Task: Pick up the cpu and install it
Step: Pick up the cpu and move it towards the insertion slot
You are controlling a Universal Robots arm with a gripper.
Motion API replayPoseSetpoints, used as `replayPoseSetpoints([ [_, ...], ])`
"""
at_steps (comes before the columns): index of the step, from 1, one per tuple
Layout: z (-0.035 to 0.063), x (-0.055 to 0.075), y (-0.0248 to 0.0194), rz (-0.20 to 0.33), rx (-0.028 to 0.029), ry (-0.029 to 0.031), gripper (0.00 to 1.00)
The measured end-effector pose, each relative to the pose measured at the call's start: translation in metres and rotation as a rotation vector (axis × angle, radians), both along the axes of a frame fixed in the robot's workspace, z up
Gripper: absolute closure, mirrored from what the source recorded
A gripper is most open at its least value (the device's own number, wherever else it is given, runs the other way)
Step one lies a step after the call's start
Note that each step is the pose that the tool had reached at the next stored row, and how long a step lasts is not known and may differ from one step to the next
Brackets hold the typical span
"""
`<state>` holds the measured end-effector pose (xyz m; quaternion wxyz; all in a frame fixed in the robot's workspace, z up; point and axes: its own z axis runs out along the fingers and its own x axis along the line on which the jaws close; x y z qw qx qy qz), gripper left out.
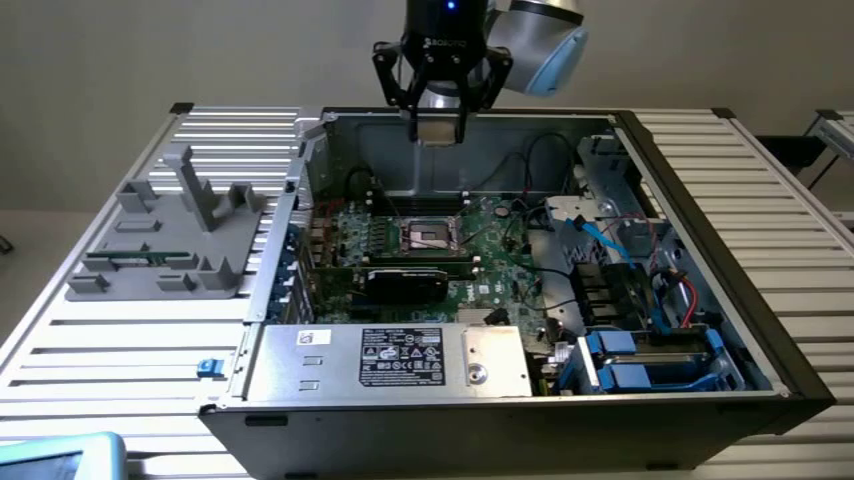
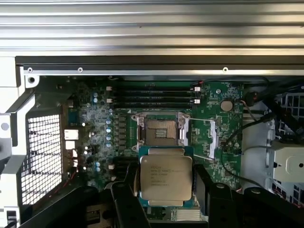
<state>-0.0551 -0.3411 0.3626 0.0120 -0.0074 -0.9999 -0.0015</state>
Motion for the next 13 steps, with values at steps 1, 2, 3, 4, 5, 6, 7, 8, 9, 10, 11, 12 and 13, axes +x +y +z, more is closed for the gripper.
replayPoseSetpoints([
  [1,-0.0019,0.000,0.0017,-0.001,0.0002,-0.0001,0.44],
  [2,-0.0037,0.000,0.0038,-0.001,0.0002,-0.0001,0.44],
  [3,-0.0054,0.000,0.0059,-0.001,0.0001,-0.0001,0.44],
  [4,-0.0072,0.000,0.0081,-0.002,0.0001,0.0000,0.44],
  [5,-0.0091,0.000,0.0104,-0.002,0.0002,-0.0001,0.44],
  [6,-0.0108,0.000,0.0127,-0.002,0.0001,-0.0001,0.44],
  [7,-0.0127,0.000,0.0146,-0.002,0.0002,-0.0002,0.44],
  [8,-0.0146,0.000,0.0155,-0.002,0.0001,-0.0001,0.44],
  [9,-0.0165,0.000,0.0157,-0.002,0.0003,-0.0002,0.44],
  [10,-0.0182,0.000,0.0158,-0.002,0.0002,-0.0001,0.44],
  [11,-0.0200,0.000,0.0159,-0.002,0.0001,-0.0001,0.44],
  [12,-0.0218,0.000,0.0163,-0.003,0.0000,-0.0001,0.44],
  [13,-0.0235,0.001,0.0172,-0.003,0.0000,0.0000,0.44],
])
